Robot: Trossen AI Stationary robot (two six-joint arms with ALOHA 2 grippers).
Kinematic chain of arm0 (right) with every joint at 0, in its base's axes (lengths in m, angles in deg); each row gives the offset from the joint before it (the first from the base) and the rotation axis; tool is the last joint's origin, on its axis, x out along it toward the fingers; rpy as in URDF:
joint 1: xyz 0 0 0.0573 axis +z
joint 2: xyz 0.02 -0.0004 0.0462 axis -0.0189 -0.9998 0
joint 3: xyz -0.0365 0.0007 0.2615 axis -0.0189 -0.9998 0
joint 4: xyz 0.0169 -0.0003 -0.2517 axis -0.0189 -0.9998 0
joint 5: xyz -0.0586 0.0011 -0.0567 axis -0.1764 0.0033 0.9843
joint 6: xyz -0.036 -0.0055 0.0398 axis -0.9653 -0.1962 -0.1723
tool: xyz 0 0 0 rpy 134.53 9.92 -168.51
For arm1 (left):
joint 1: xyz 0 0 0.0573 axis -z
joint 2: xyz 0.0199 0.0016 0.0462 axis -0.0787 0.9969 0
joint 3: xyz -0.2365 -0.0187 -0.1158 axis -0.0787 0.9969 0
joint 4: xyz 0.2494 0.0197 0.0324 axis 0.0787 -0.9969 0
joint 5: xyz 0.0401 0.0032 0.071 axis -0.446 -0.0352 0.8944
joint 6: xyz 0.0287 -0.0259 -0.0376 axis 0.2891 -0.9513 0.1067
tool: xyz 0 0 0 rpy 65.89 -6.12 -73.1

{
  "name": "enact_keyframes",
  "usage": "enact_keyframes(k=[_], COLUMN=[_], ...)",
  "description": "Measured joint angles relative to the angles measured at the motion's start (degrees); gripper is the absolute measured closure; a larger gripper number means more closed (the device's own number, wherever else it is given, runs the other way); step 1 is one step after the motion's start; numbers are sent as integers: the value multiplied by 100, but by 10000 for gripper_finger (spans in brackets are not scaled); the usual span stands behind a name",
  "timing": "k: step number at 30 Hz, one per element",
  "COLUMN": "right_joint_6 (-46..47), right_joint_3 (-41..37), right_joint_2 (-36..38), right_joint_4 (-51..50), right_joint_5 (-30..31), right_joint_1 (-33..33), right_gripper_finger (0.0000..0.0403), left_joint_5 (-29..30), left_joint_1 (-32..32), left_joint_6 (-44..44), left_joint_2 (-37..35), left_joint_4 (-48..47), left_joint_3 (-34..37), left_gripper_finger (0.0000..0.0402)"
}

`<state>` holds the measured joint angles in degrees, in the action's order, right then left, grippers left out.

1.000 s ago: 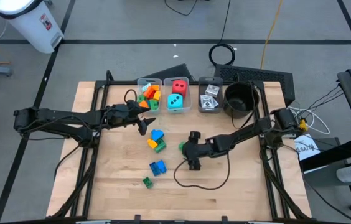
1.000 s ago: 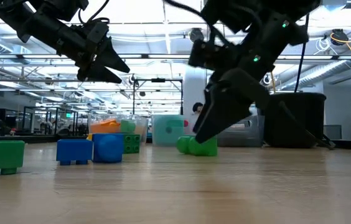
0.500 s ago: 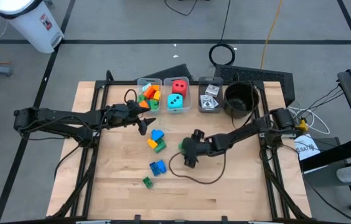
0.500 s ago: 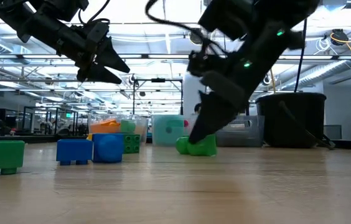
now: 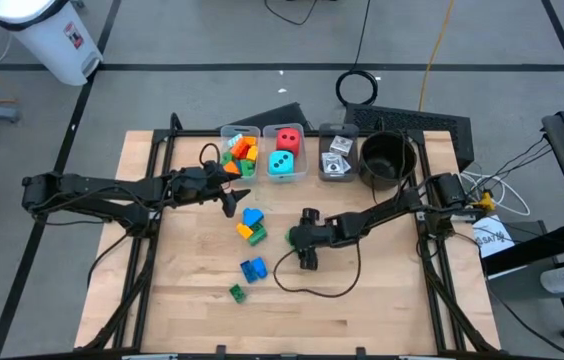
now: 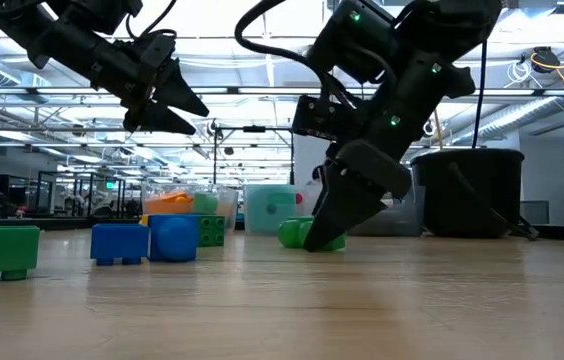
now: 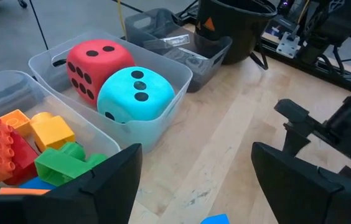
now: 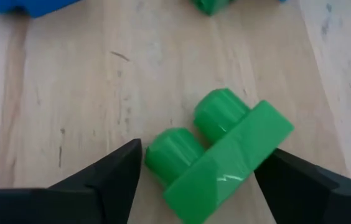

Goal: Pick & Place Toys
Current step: Put the green game piece into the left transparent bin

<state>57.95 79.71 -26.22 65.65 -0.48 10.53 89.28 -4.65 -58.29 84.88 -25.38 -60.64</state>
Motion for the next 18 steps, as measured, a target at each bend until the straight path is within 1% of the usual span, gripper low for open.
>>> enact_keyframes(k=[2,4,9,13,18], right_joint_6=[-339,-456,-73,-239,-348], right_joint_3=[0,2,2,2,2], right_joint_2=[0,0,-2,0,0], right_joint_4=[-2,-2,-21,-15,-19], right_joint_5=[0,1,-18,-17,-17], right_joint_1=[11,15,0,-3,-2], right_gripper_finger=[133,148,189,224,229], left_joint_5=[0,0,0,-2,-4], left_joint_1=[-2,0,0,0,0], left_joint_6=[0,2,-22,-52,-176], left_joint_2=[0,0,0,0,0], left_joint_4=[-2,-2,-2,-2,0], left_joint_3=[0,0,0,0,0], left_gripper_finger=[94,94,94,94,94])
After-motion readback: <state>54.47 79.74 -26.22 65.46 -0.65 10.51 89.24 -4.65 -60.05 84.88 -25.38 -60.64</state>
